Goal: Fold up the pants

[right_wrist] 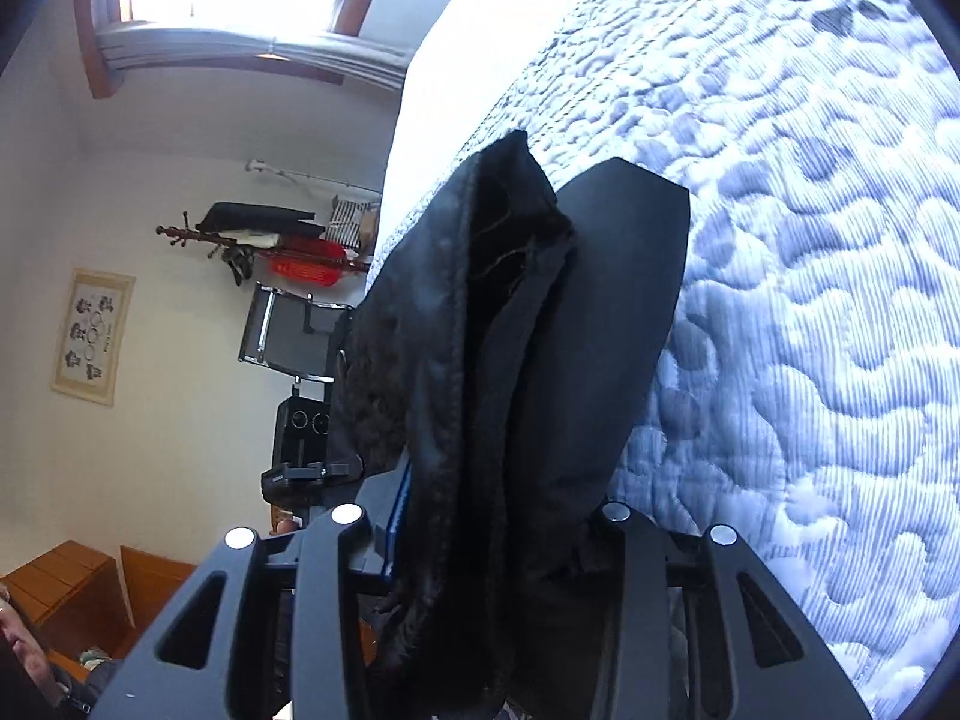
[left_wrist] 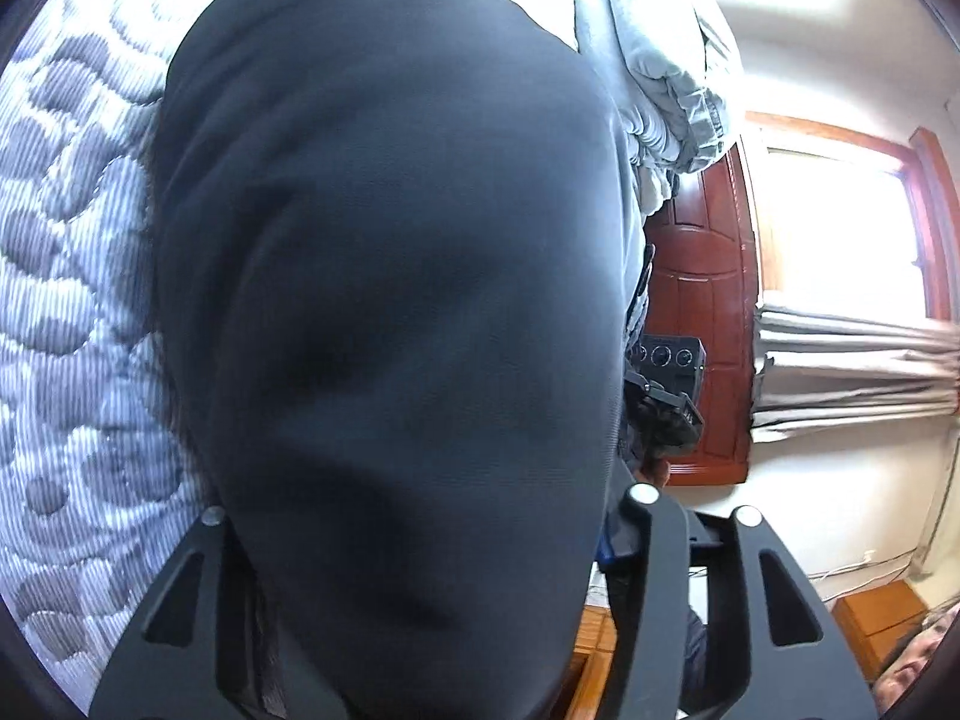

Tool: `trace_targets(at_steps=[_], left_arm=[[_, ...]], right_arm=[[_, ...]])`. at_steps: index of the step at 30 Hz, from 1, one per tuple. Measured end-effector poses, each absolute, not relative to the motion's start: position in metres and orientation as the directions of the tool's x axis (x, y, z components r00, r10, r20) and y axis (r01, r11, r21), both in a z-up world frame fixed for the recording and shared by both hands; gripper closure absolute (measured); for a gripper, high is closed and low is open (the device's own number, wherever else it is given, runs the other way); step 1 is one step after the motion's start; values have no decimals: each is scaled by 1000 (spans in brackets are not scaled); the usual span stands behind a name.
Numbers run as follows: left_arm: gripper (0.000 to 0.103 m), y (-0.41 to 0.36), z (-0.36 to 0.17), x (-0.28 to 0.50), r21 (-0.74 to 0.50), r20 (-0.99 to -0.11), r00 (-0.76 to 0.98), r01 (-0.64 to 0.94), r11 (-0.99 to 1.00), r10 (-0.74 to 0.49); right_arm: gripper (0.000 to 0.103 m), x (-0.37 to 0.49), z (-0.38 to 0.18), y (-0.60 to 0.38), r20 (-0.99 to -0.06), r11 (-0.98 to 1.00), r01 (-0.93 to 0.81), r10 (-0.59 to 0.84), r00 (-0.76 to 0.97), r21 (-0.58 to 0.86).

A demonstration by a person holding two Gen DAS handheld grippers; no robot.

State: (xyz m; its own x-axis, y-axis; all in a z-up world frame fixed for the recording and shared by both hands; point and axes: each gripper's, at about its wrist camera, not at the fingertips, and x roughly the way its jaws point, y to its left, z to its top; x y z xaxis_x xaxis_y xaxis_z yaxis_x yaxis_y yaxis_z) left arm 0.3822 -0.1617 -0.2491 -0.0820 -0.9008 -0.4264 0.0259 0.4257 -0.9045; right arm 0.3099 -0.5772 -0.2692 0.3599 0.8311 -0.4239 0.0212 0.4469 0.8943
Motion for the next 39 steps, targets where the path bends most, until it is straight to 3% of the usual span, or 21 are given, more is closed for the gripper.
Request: trace_targets(at_steps=[1, 3, 4, 5, 7, 9, 12, 15, 18, 23, 35, 39], left_arm=[[48, -163, -250, 381, -903, -430, -77, 29, 429, -900], [35, -185, -240, 378, -894, -447, -57, 26, 447, -893], [27, -171, -245, 381, -884, -468, -34, 24, 468, -883], [25, -160, -247, 382, -877, -480, -10, 21, 480, -877], [13, -146, -246, 386, -879, -476, 28, 10, 477, -879], [10, -127, -239, 382, -854, -519, 76, 2, 521, -851], [7, -104, -224, 360, -771, -628, 159, 7, 637, -762], [6, -102, -193, 340, -660, -718, 251, 49, 750, -649], [3, -111, -160, 313, -477, -798, 367, 102, 873, -479], [3, -124, -133, 277, -320, -818, 454, 151, 935, -353], [3, -149, -94, 217, -166, -822, 525, 153, 974, -222], [3, -151, -82, 207, -96, -817, 551, 164, 982, -172]], right_arm=[[48, 307, -271, -580, -437, 455, 43, 818, 375, 889], [46, 302, -274, -584, -431, 454, 39, 812, 393, 890], [41, 299, -275, -585, -435, 458, 42, 806, 401, 888], [33, 296, -276, -588, -446, 466, 52, 801, 399, 883], [32, 287, -277, -598, -456, 474, 65, 788, 414, 878], [30, 275, -273, -606, -486, 503, 84, 758, 435, 860], [30, 250, -258, -617, -544, 568, 110, 690, 478, 816], [27, 222, -232, -613, -666, 718, 118, 555, 498, 686], [21, 203, -209, -600, -741, 815, 131, 430, 515, 564], [20, 174, -171, -566, -815, 911, 221, 177, 552, 348], [3, 158, -110, -482, -824, 962, 195, 48, 565, 190], [4, 150, -95, -469, -818, 968, 185, 33, 574, 168]])
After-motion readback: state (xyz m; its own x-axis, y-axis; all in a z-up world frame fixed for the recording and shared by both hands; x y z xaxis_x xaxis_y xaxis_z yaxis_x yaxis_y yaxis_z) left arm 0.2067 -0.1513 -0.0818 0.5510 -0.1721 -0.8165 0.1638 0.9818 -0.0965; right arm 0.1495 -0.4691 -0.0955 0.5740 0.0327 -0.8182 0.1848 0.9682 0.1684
